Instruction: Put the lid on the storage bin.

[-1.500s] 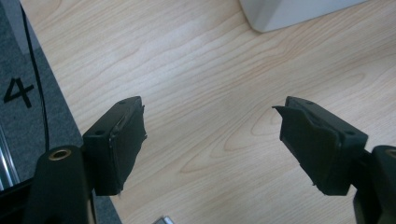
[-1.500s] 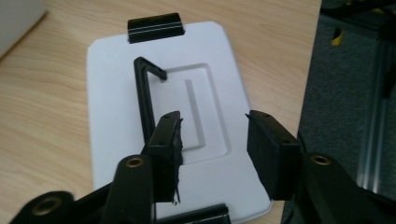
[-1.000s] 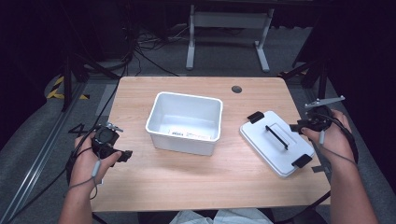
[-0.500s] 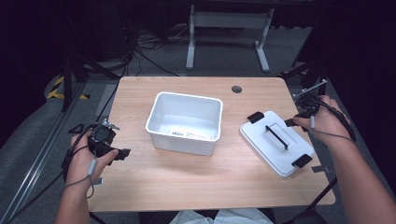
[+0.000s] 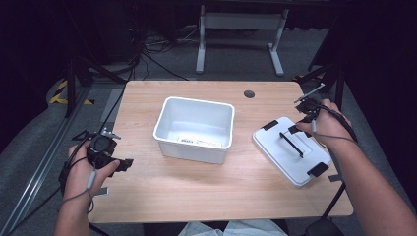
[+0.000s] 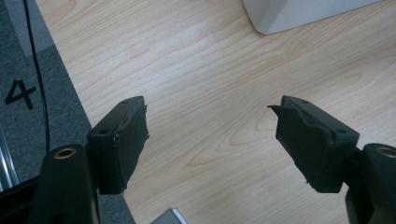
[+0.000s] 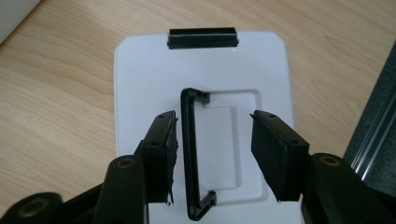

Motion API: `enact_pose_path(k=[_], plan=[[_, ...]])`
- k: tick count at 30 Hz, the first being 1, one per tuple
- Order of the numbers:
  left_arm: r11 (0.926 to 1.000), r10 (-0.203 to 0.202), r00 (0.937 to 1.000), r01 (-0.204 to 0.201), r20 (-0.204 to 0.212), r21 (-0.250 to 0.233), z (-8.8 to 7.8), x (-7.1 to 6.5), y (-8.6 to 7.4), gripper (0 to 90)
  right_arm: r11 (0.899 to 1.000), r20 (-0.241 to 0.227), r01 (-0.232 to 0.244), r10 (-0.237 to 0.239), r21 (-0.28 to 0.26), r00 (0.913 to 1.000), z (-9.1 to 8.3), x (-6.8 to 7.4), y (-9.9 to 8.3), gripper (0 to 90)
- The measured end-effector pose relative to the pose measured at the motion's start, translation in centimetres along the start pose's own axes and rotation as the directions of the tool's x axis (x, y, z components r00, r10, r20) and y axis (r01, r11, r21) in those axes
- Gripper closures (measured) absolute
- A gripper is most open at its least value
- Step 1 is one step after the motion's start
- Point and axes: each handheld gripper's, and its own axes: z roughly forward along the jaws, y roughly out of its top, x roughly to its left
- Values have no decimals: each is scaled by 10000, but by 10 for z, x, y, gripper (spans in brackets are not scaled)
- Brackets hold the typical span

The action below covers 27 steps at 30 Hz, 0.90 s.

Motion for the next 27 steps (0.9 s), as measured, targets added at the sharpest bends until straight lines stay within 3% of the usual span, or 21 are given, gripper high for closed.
enact_pose_path(k=[15, 23, 27], plan=[[9998, -156, 9999, 156, 2, 106, -2, 2, -8, 254, 9944, -383, 311, -273, 1012, 9989, 31, 6, -2, 510], [9999, -14, 10000, 13, 71, 123, 1, 1, -6, 251, 9839, -458, 515, -442, 1712, 9980, 50, 6, -7, 603], [9999, 16, 10000, -17, 83, 144, 1, 1, -5, 251, 9719, -504, 727, -629, 2239, 9967, 60, 7, -9, 692]])
